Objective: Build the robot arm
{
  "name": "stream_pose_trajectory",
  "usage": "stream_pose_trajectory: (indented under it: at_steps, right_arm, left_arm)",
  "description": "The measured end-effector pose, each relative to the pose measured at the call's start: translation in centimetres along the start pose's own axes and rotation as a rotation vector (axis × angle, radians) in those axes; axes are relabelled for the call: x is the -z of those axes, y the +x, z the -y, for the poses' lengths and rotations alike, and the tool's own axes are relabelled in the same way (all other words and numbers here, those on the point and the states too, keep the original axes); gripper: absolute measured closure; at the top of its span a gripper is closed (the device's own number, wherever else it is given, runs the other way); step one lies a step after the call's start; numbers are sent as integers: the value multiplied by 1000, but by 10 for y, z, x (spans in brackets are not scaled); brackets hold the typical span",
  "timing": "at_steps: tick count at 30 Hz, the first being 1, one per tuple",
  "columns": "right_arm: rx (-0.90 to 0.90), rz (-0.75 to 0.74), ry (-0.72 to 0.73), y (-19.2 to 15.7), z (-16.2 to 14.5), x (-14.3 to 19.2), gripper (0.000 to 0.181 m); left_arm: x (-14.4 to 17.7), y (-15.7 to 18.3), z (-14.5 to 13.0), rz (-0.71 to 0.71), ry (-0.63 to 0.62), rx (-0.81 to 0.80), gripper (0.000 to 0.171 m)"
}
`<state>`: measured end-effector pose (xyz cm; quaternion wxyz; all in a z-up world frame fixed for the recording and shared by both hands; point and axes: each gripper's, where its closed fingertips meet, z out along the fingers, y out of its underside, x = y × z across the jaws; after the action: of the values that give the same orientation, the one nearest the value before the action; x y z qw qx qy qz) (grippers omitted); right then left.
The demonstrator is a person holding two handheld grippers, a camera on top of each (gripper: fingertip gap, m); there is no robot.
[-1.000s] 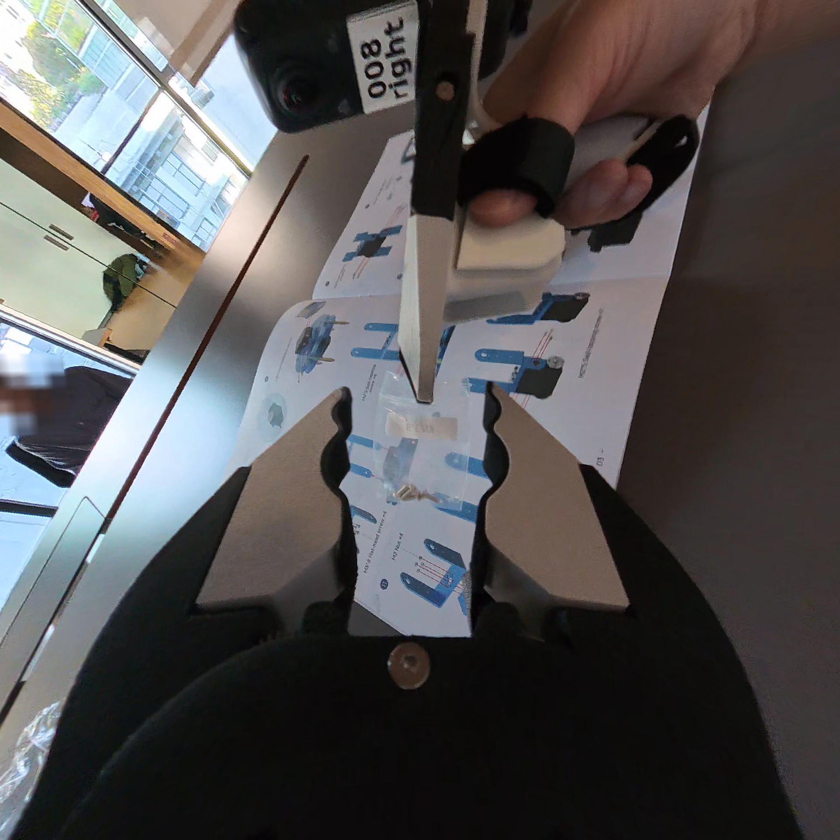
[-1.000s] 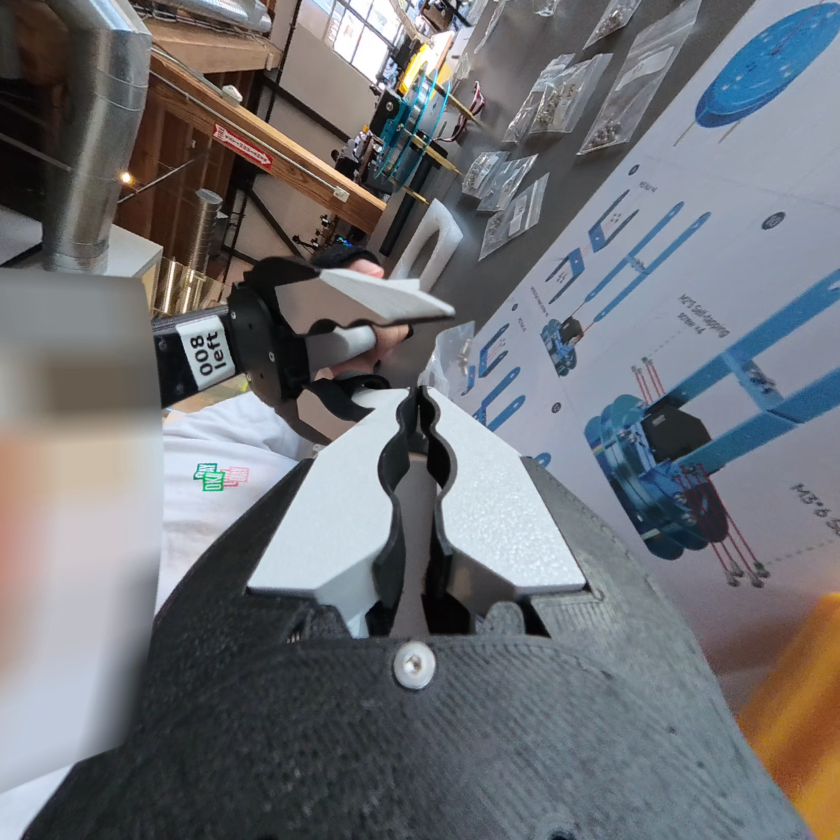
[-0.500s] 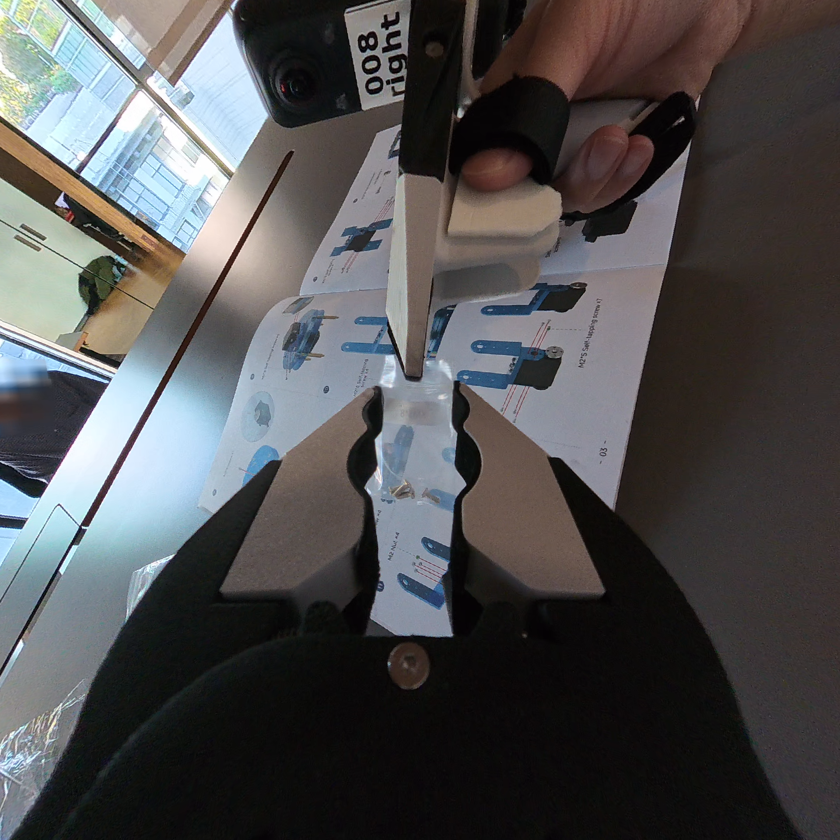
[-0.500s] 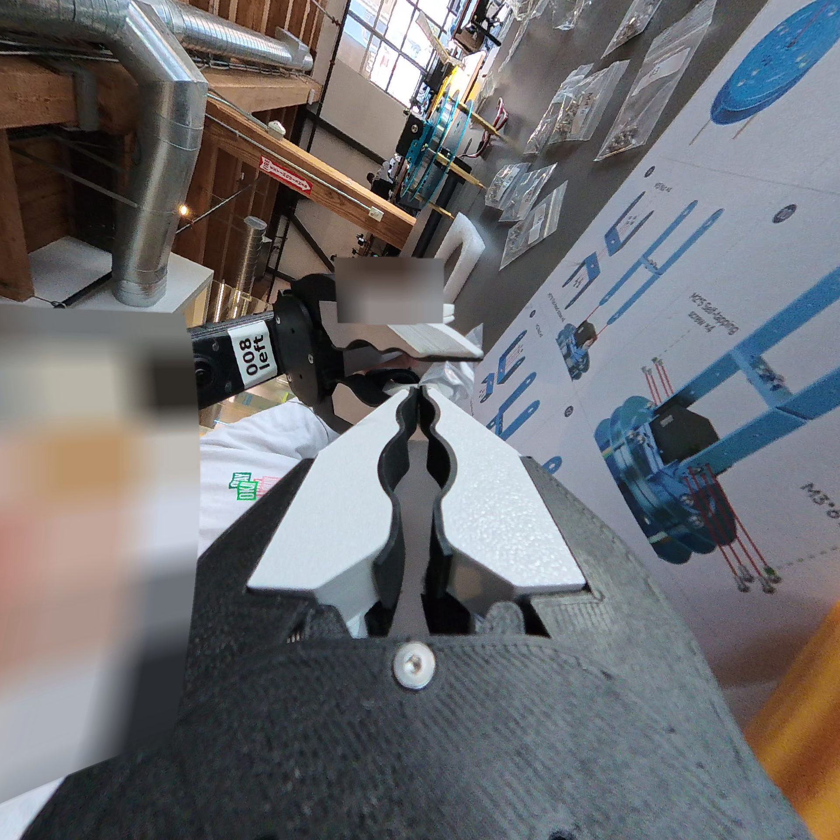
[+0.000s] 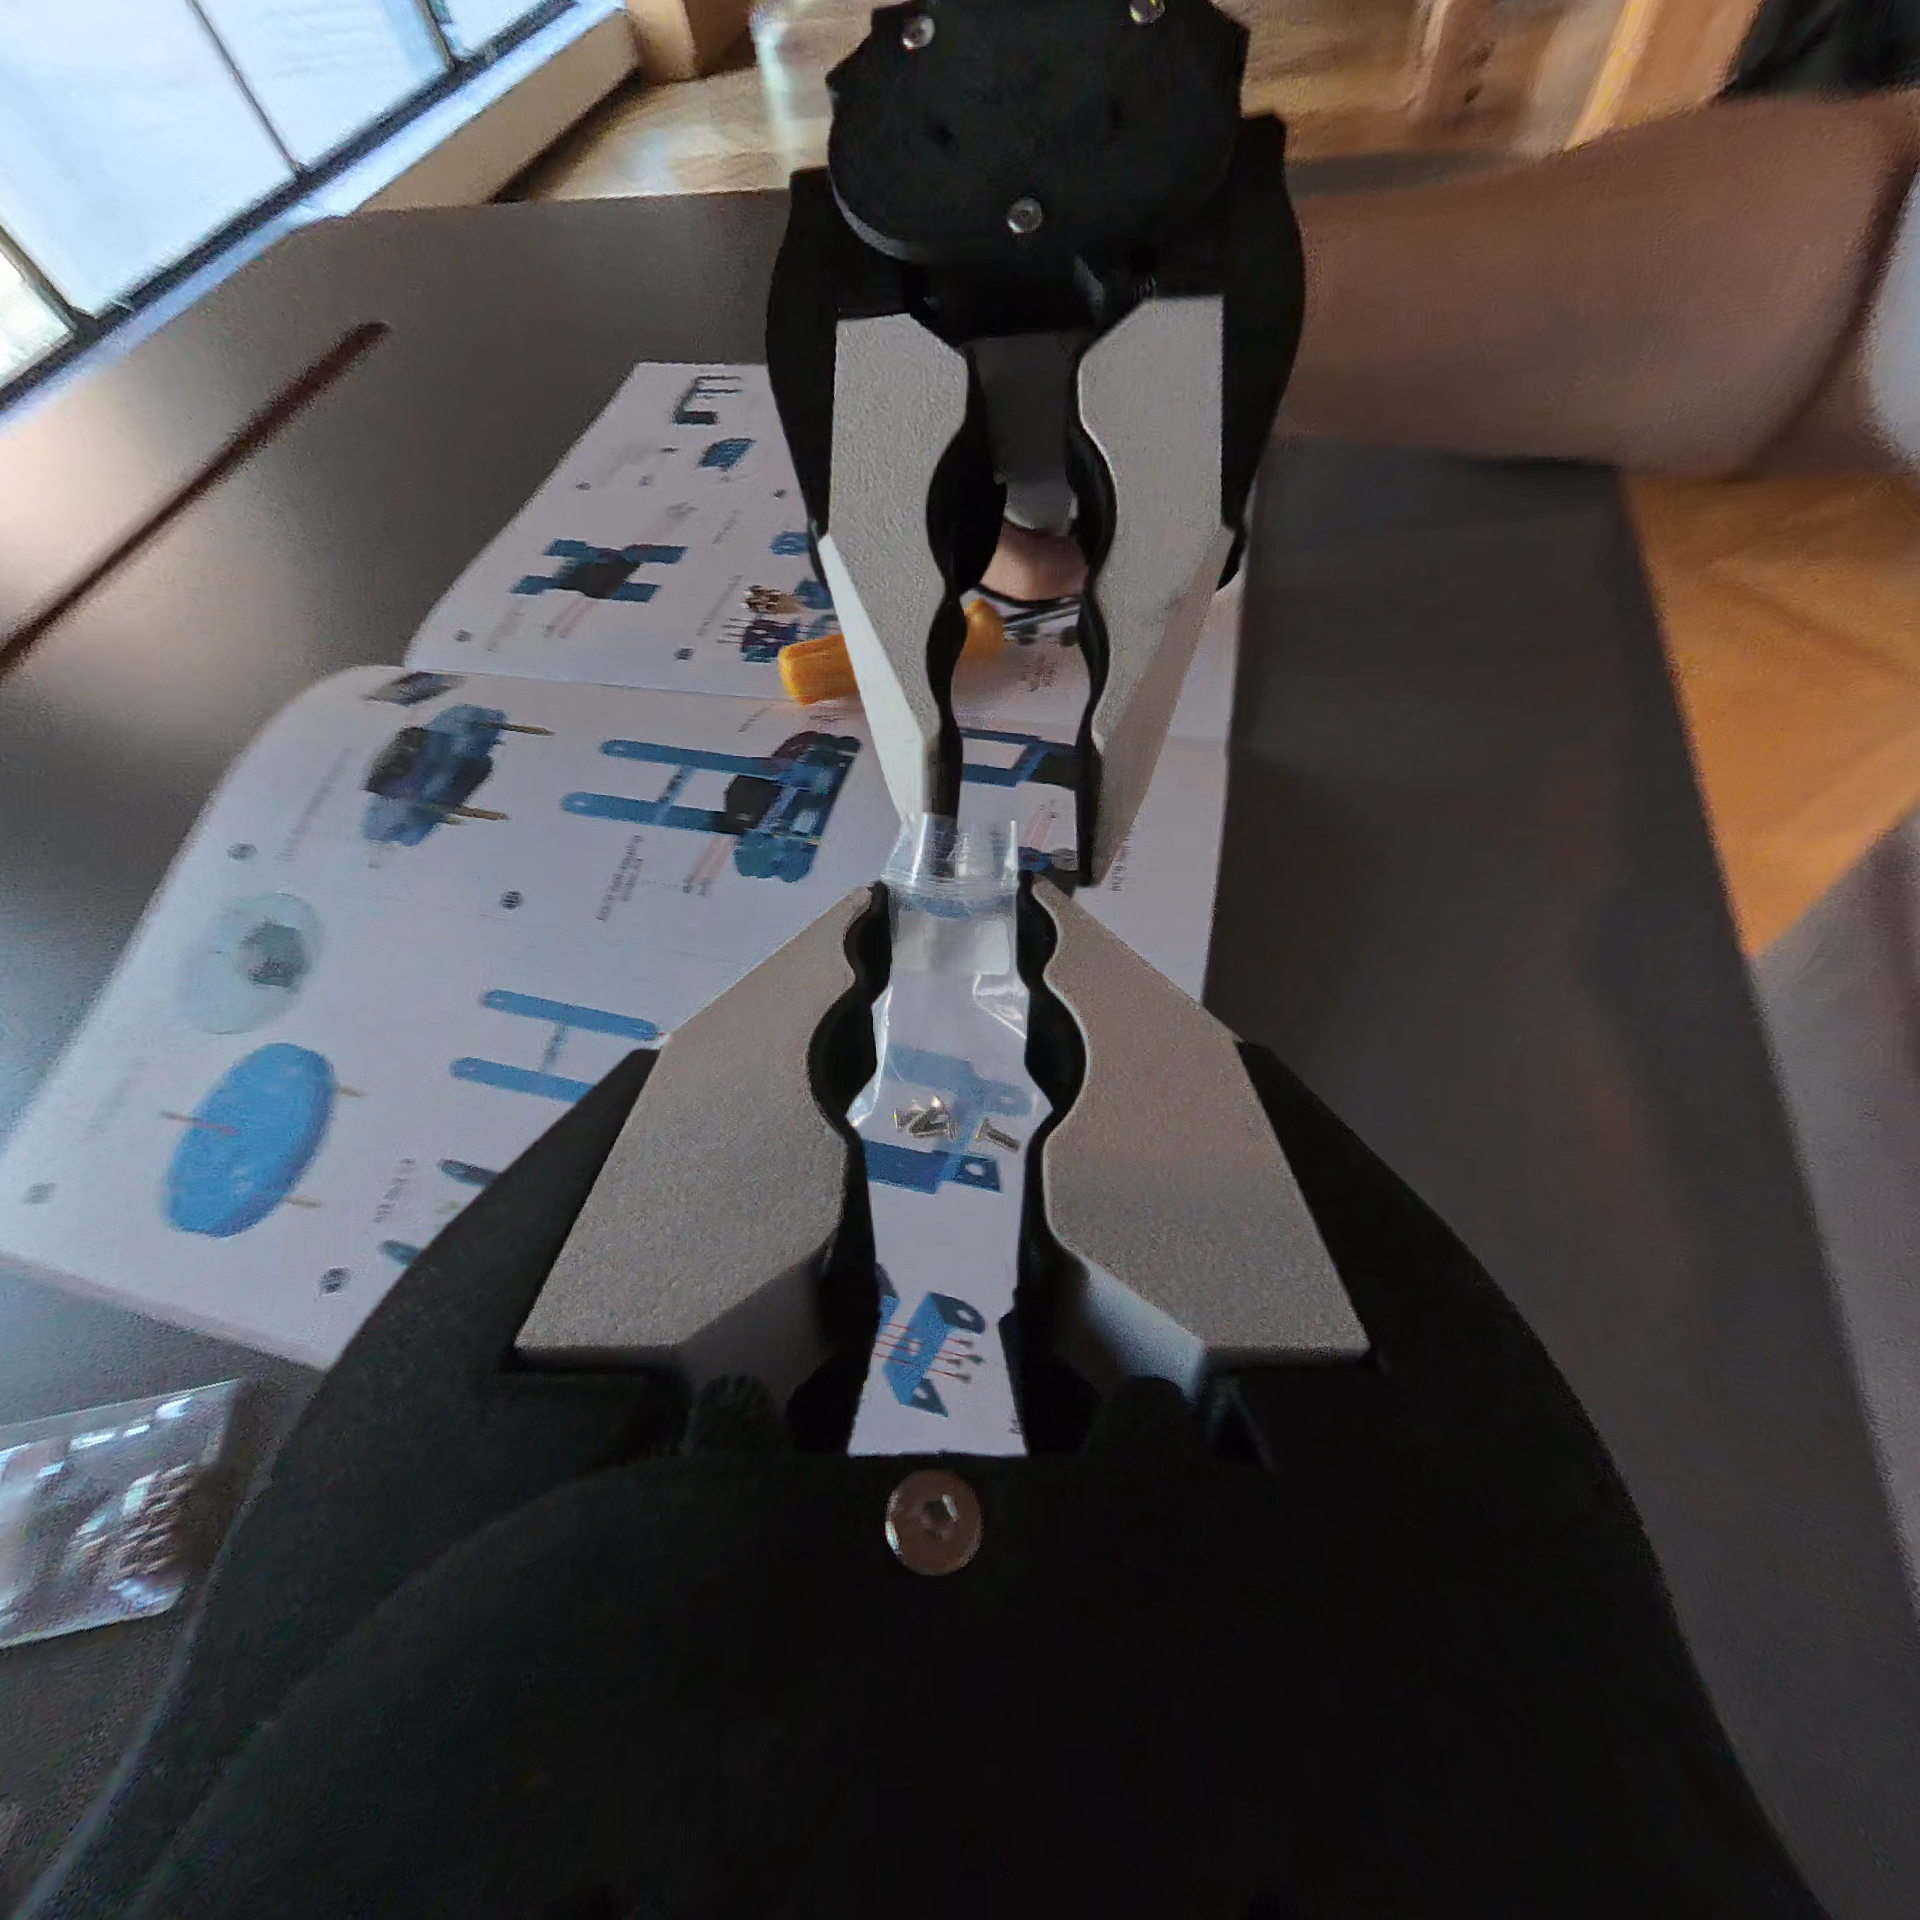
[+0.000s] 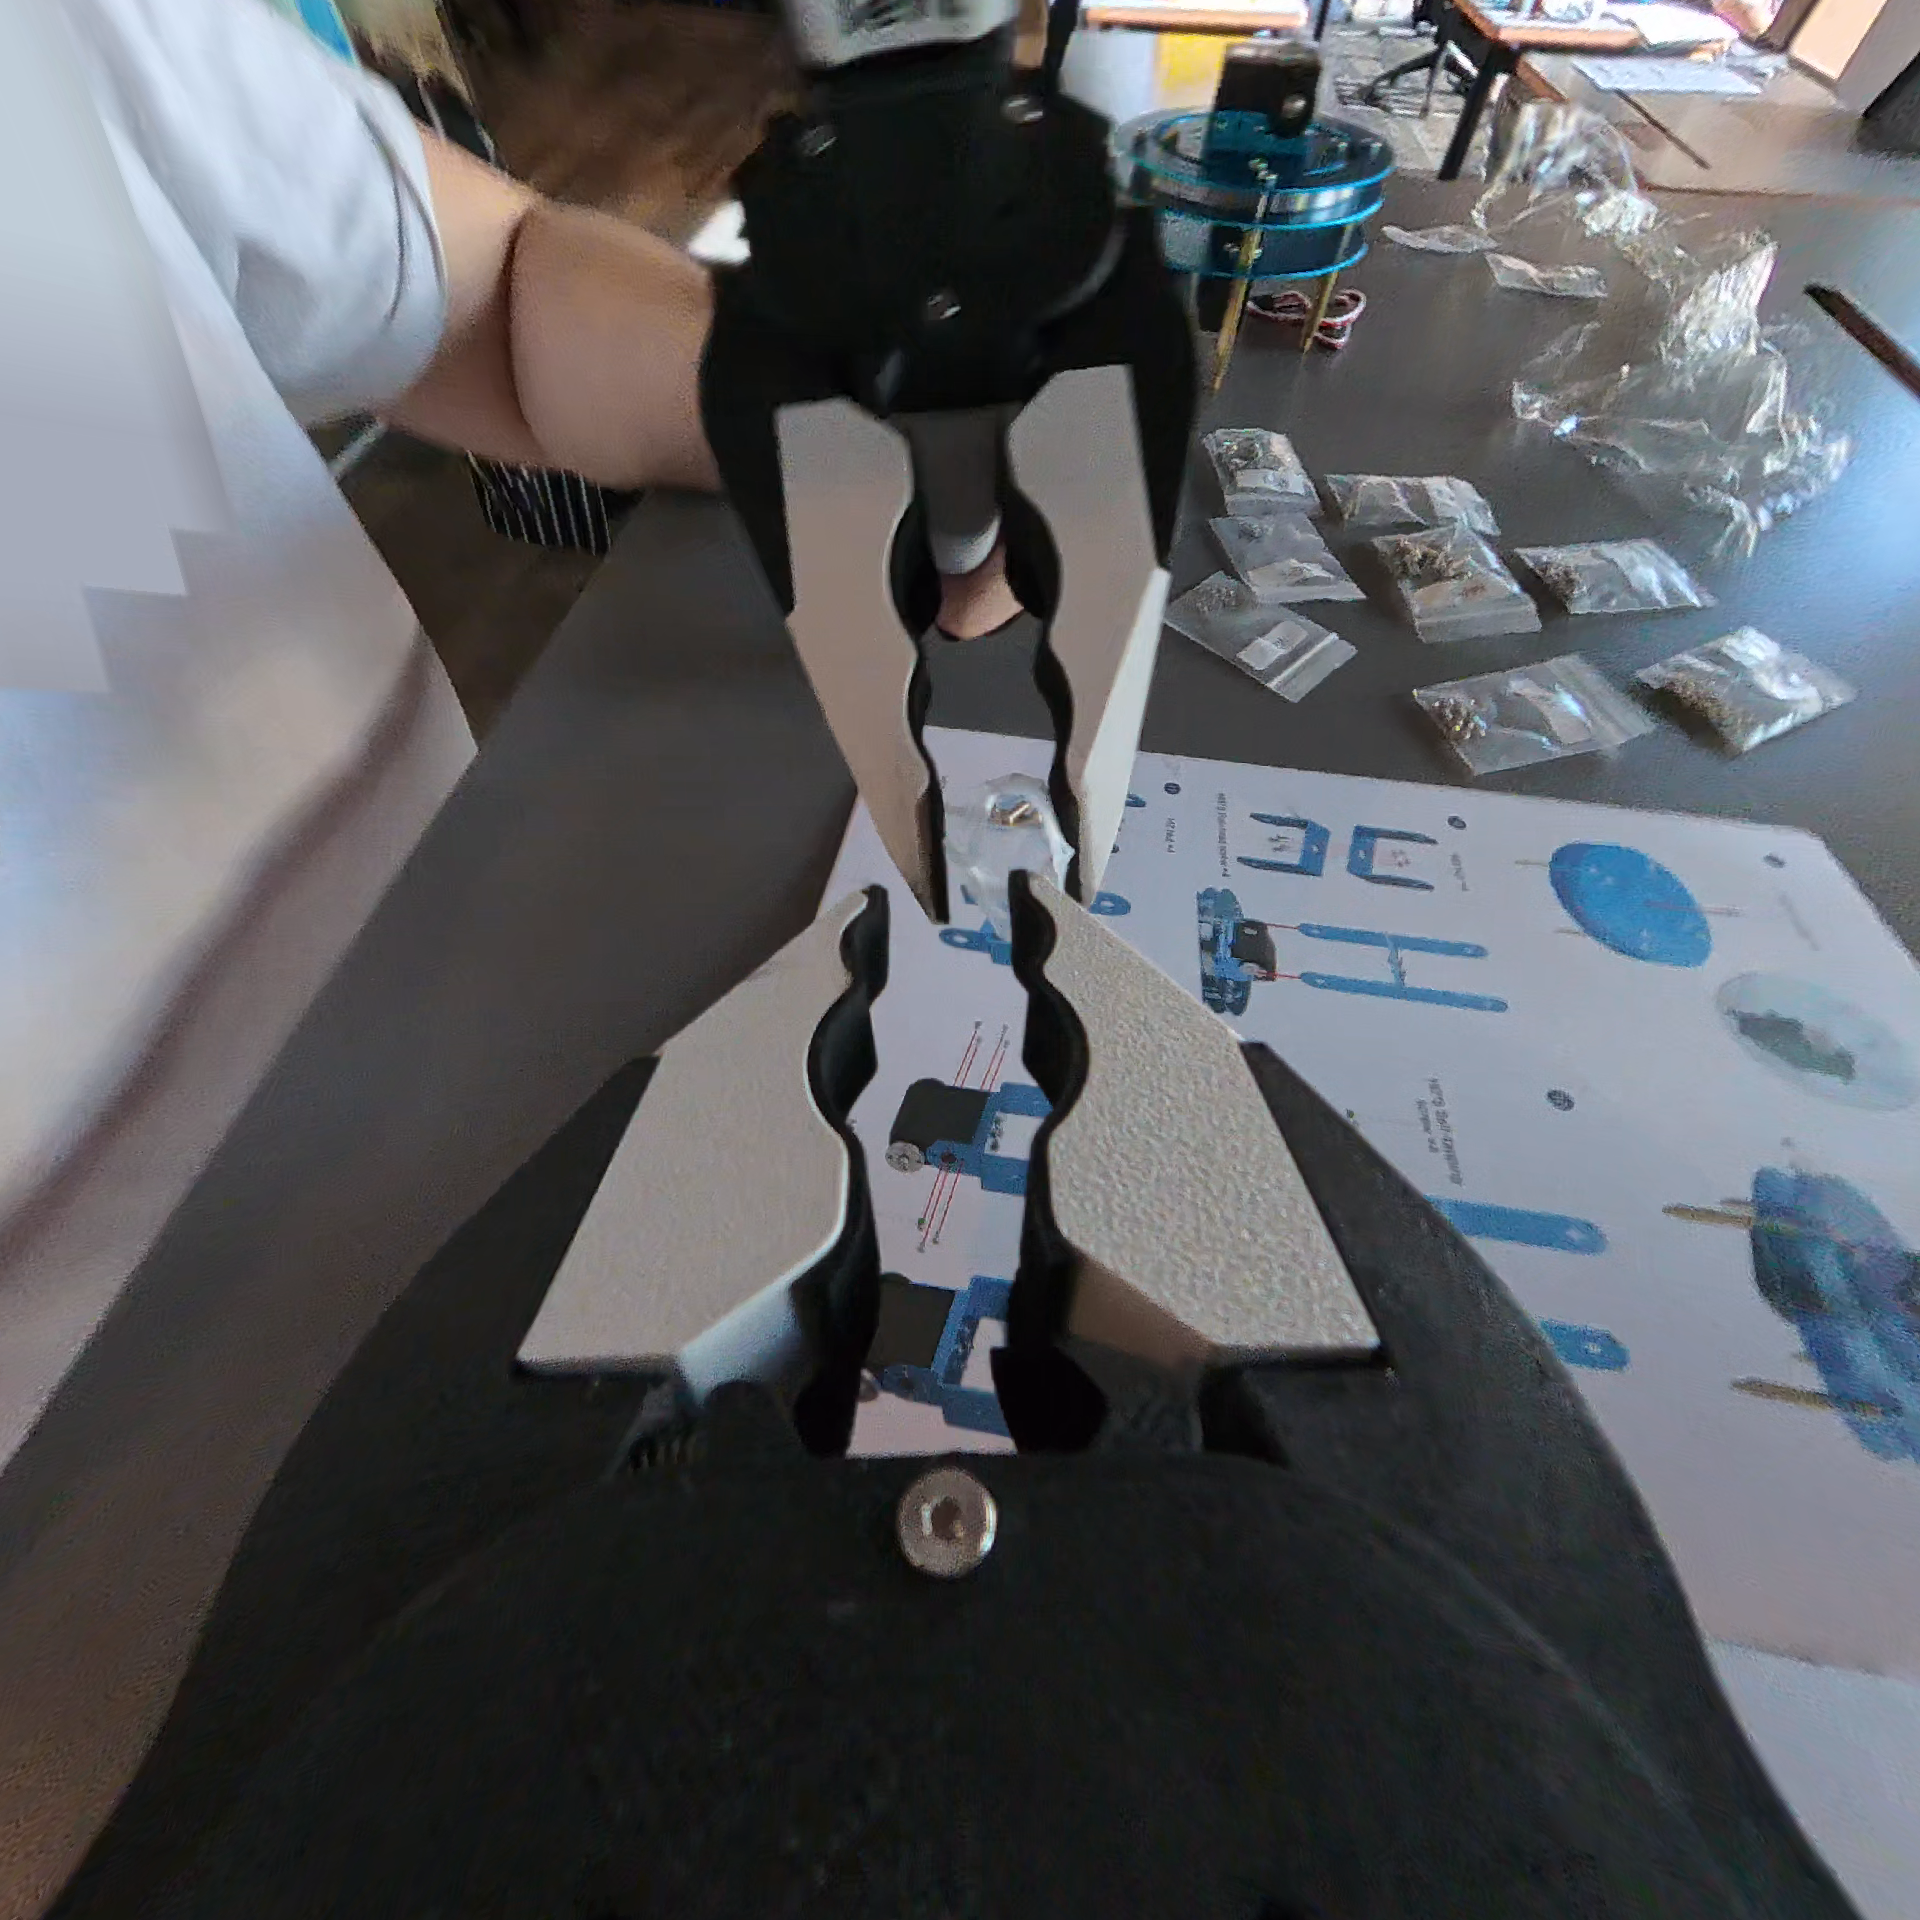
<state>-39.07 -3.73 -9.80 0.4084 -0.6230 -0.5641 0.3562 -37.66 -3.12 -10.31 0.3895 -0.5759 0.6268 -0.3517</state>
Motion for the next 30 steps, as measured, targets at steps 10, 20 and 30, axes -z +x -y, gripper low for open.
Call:
stream_pose_trajectory:
  at_steps: [10,20,30]
  right_arm:
    - [226,-24,42,-19,17,-1,173]
    - [90,93,75,-26,16,2,174]
    - [-292,251,149,-22,29,12,181]
  left_arm:
    - [11,22,21,-326,126,318,155]
    - [16,28,25,-561,158,581,155]
    - [28,24,32,-780,196,880,139]
